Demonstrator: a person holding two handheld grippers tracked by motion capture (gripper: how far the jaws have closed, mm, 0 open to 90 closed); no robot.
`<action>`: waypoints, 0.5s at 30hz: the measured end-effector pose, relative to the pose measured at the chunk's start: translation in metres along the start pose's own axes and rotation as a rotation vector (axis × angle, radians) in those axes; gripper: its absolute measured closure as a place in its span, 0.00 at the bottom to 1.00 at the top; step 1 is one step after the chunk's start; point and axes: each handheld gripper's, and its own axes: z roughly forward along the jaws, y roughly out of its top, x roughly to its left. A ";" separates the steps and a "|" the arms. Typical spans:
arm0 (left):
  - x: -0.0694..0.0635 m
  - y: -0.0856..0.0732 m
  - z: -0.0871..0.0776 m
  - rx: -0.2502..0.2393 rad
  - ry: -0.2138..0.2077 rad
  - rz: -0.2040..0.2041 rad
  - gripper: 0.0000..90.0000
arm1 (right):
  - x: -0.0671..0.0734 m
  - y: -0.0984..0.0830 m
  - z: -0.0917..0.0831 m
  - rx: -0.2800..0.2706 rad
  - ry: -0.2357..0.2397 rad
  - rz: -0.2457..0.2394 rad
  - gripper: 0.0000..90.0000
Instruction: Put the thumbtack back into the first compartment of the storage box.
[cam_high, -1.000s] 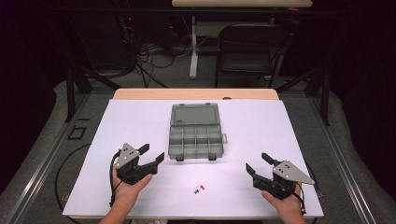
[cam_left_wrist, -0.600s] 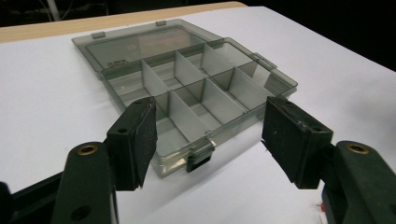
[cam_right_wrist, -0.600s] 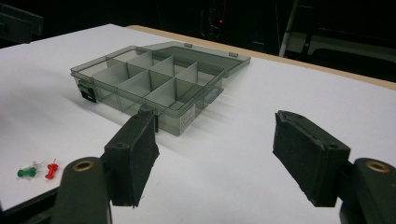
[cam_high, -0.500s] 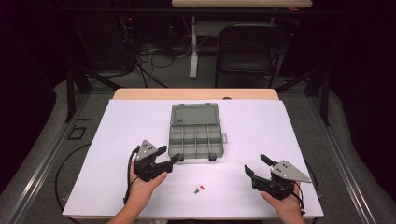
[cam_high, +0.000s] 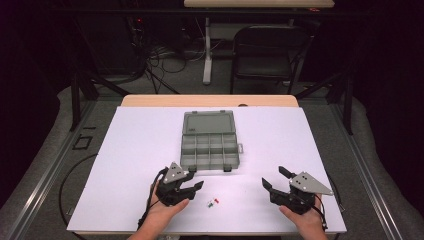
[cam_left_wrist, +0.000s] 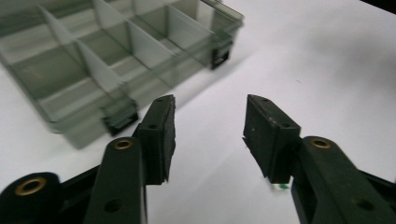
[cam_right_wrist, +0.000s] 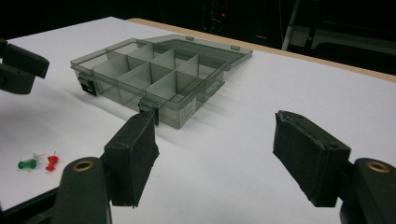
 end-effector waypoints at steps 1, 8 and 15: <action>0.000 0.000 0.000 0.000 0.000 0.000 0.62 | 0.000 0.000 0.000 0.000 0.000 0.000 0.33; -0.018 -0.007 0.008 0.060 -0.046 0.021 0.72 | 0.000 -0.001 0.000 0.005 0.003 -0.004 0.33; -0.024 -0.015 0.014 0.117 -0.058 -0.002 0.80 | -0.001 -0.001 -0.001 0.008 0.006 -0.003 0.33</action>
